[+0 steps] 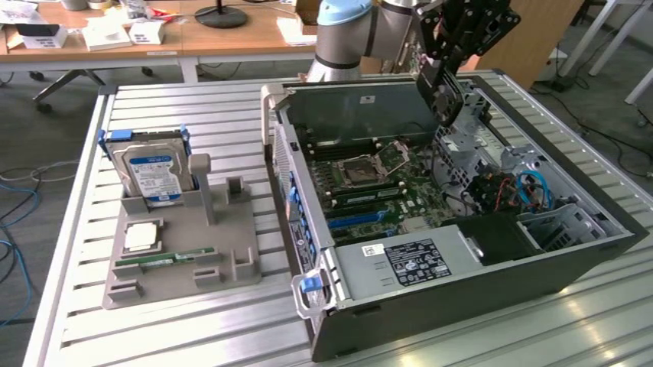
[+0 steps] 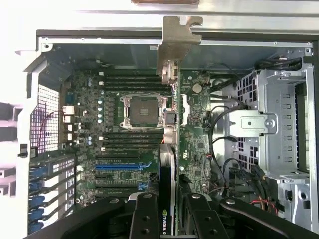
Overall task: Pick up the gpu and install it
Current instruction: 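Pick up the gpu and move the gpu toward the slot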
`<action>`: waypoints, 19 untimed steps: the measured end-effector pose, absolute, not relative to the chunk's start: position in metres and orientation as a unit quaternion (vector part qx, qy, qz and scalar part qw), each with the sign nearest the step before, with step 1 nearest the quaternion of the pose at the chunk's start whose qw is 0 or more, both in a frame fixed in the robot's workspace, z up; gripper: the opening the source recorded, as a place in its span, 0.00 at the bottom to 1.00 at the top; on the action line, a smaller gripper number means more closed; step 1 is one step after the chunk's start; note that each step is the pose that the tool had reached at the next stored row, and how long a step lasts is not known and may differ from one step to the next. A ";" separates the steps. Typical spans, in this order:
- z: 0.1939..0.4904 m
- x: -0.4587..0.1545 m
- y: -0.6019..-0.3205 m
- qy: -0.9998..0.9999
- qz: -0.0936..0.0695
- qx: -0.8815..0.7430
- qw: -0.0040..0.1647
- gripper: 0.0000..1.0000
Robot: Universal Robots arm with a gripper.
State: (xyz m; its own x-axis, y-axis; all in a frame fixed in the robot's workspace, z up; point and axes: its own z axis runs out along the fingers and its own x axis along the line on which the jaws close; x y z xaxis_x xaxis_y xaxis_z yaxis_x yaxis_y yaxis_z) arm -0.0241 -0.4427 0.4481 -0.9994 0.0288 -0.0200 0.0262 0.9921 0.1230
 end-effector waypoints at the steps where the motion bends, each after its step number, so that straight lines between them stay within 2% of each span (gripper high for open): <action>1: 0.448 -0.024 -0.443 0.998 0.061 0.013 0.011 0.26; 19: 0.448 0.002 -0.443 0.998 0.062 0.002 0.010 0.26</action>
State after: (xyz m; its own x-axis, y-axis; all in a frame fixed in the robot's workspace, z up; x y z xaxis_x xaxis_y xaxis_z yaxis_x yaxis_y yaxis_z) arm 0.0022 -0.4427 0.4476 -0.9998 0.0058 -0.0198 0.0033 0.9924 0.1232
